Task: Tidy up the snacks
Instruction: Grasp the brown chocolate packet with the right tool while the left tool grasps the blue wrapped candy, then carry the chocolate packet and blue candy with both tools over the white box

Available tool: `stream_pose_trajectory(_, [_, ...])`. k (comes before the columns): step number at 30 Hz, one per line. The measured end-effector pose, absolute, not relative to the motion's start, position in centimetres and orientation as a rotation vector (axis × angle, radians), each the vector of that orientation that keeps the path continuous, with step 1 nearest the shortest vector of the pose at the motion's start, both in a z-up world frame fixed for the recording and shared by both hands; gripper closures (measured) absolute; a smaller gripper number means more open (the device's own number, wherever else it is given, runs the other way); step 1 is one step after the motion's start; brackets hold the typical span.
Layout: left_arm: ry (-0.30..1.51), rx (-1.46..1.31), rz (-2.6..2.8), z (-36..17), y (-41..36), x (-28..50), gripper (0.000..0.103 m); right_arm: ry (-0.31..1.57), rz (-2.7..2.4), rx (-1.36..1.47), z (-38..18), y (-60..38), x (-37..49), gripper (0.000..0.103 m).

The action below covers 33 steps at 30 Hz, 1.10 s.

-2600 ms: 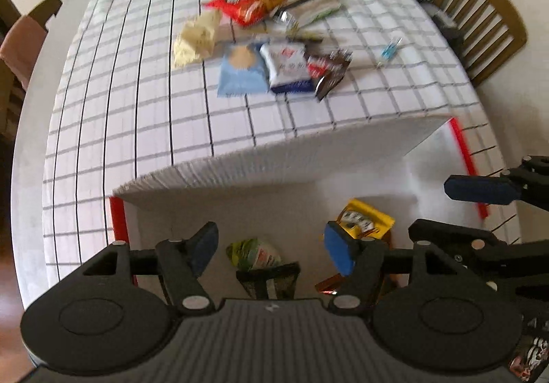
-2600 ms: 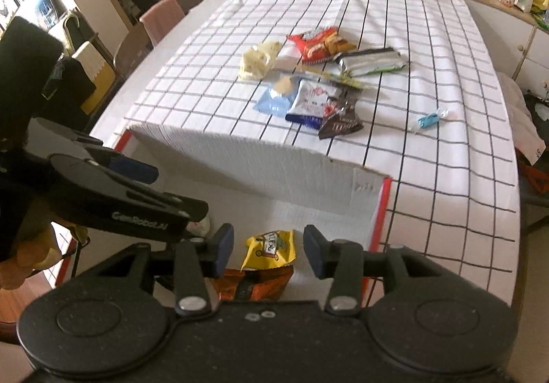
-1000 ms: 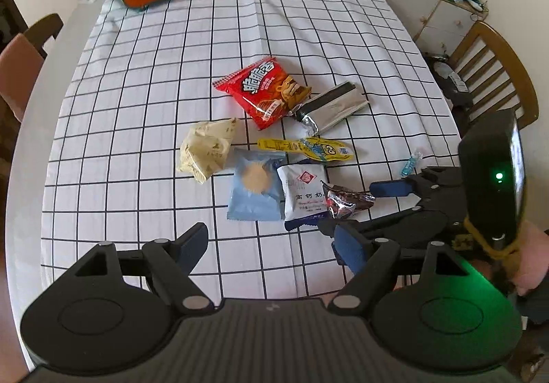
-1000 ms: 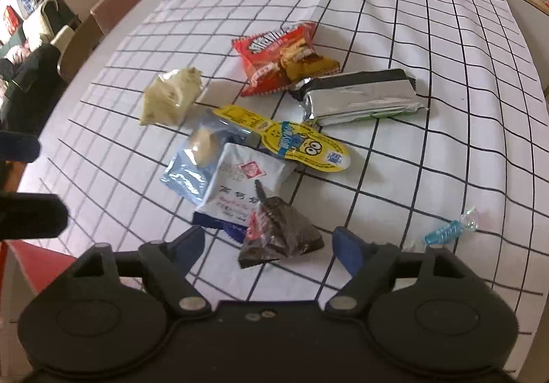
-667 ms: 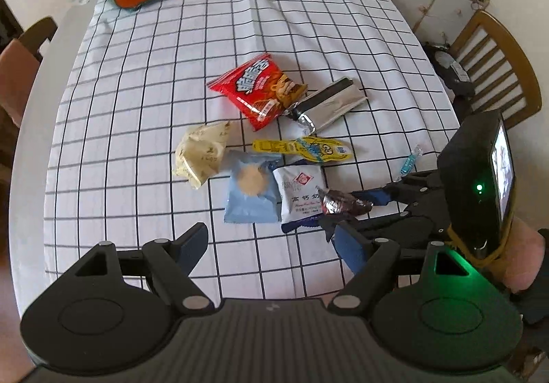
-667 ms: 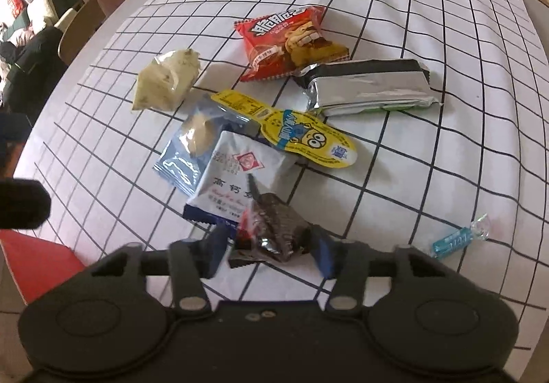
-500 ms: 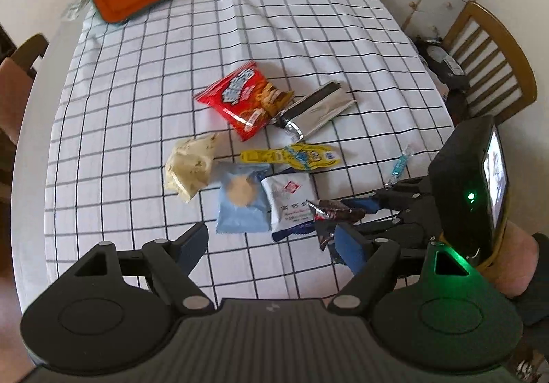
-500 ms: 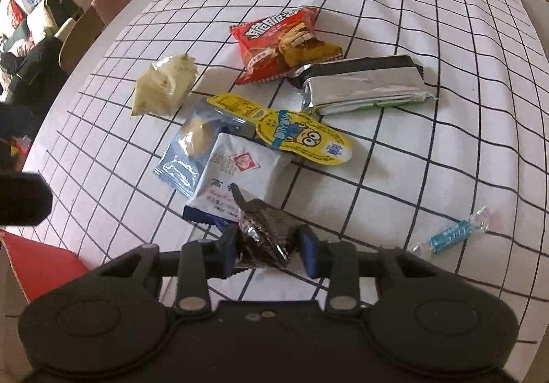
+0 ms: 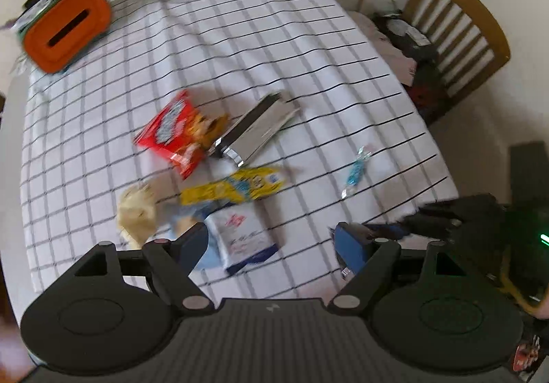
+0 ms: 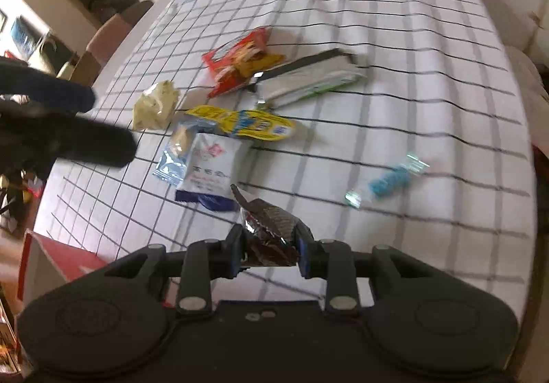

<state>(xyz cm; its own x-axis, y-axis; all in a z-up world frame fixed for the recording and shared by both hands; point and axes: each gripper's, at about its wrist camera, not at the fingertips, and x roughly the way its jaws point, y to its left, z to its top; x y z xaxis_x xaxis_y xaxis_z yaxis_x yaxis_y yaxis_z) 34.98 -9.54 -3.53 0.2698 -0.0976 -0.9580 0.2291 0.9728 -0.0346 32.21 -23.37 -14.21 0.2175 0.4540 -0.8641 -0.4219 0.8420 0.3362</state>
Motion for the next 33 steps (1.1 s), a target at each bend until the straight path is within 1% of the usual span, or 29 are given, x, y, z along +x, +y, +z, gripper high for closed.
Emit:
stream_pose_trajectory(4, [1.289,0.145,-0.283,-4.4,-12.6,36.9,0.022,1.190,0.559,0.081,-13.1,-27.2,31.4,0.073])
stream_pose_trajectory(8, [1.282,0.219,-0.314,-6.7,-16.2,38.8,0.022,1.171,0.494,0.123,-12.5,-30.4,30.9,0.073])
stream_pose_trajectory(14, [1.283,0.316,-0.378,-10.1,-20.6,40.1,0.024,1.173,0.419,0.173,-13.5,-33.9,30.2,0.073])
stream_pose_trajectory(18, [1.346,0.313,-0.376,-12.6,-21.7,41.2,0.042,1.180,0.389,0.207,-14.6,-35.5,29.7,0.073])
stream_pose_trajectory(22, [1.390,0.293,-0.370,-14.7,-21.9,41.8,0.052,1.185,0.383,0.226,-15.3,-36.3,29.4,0.073])
stream_pose_trajectory(24, [1.406,0.277,-0.378,-15.5,-21.9,42.0,0.063,1.184,0.384,0.229,-15.6,-36.4,29.4,0.073])
stream_pose_trajectory(28, [1.408,0.273,-0.385,-16.3,-22.1,42.0,0.071,1.184,0.380,0.234,-15.9,-36.6,29.5,0.073])
stream_pose_trajectory(33, [1.376,0.286,-0.393,-16.5,-22.2,41.6,0.088,1.185,0.383,0.229,-16.1,-36.4,29.9,0.073])
